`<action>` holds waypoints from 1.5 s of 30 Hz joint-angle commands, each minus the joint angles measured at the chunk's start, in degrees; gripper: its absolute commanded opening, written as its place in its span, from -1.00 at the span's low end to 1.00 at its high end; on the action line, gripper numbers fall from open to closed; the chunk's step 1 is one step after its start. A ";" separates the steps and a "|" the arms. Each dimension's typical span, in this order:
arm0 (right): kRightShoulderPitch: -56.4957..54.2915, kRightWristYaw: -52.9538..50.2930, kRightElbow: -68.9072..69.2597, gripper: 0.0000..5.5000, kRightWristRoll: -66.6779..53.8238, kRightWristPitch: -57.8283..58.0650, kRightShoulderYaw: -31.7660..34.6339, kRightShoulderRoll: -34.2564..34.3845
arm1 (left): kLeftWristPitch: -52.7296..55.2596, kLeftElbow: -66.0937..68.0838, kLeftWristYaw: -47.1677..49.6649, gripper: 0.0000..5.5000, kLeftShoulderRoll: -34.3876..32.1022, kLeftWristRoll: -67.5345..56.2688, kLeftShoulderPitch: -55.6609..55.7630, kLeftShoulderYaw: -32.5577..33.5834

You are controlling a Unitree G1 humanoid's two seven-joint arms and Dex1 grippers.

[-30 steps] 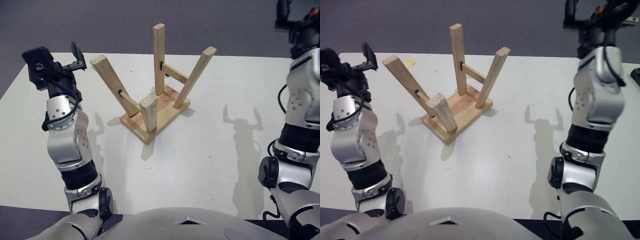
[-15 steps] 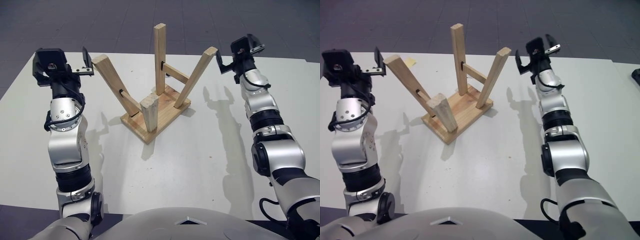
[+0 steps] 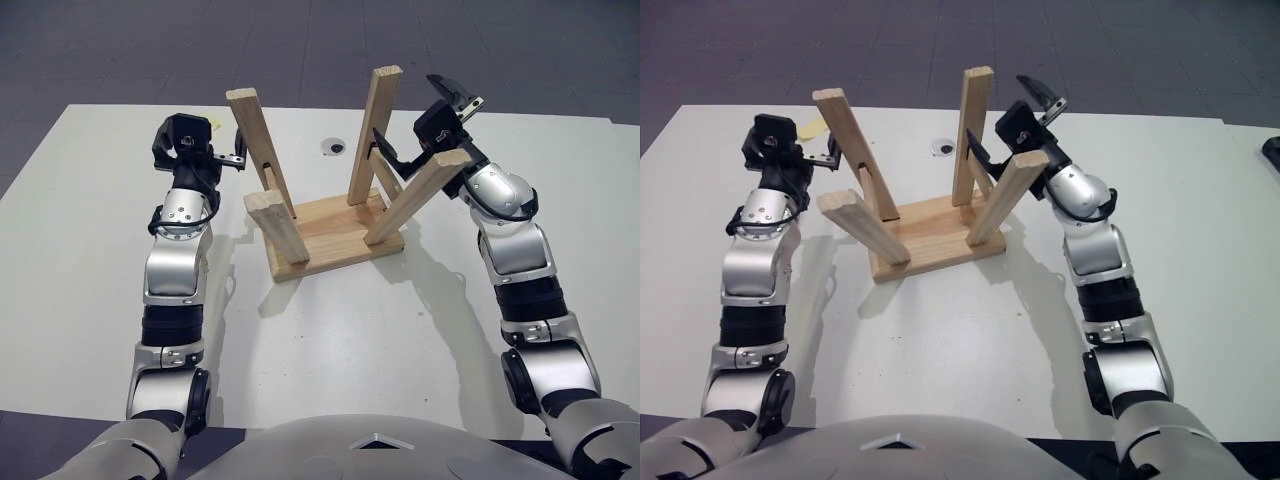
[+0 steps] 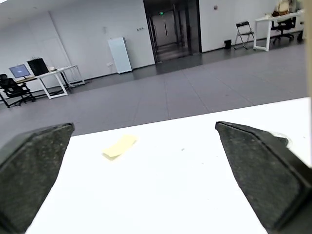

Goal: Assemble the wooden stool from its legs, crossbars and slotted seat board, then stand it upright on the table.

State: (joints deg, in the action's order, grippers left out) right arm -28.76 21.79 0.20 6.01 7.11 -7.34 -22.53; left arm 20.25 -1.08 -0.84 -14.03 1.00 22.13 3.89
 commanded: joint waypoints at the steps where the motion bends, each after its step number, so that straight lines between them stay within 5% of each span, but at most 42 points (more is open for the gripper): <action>1: 1.38 -1.70 6.86 0.96 -0.72 4.04 2.26 1.20 | -1.44 2.37 0.20 0.96 0.50 0.19 0.90 0.48; 7: 1.61 -3.84 12.20 0.96 -11.03 6.85 12.11 4.30 | 0.49 -2.12 3.71 0.96 0.58 -5.47 0.67 10.69; 11: 2.22 -8.25 15.35 0.96 -16.24 10.50 17.42 7.19 | 2.25 -0.24 6.47 0.96 3.15 -14.94 9.87 18.02; 19: 6.08 -12.38 17.31 0.96 -16.94 12.52 18.40 8.88 | -2.60 20.38 -1.29 0.96 2.83 -21.79 38.16 16.18; 24: 7.00 -14.28 18.73 0.96 -16.93 13.94 17.84 9.63 | 17.33 27.61 -11.94 0.96 -1.55 -15.05 29.06 0.24; 27: 7.74 -13.88 19.44 0.96 -17.24 15.10 16.96 9.60 | 21.52 25.37 -15.81 0.96 -3.42 -14.13 22.54 -3.38; 39: 9.00 -13.20 16.97 0.96 -17.84 14.82 16.76 10.10 | -2.33 19.08 -11.81 0.96 4.00 -23.73 29.48 11.58; 45: 13.92 -8.83 22.11 0.96 -16.78 16.58 16.34 3.92 | 2.21 3.27 -5.02 0.96 -1.64 -26.10 25.20 18.16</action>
State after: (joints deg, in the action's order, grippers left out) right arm -17.23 10.07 18.68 -10.40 22.31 9.19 -15.63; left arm 19.41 7.08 -7.21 -12.58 -25.77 51.09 21.06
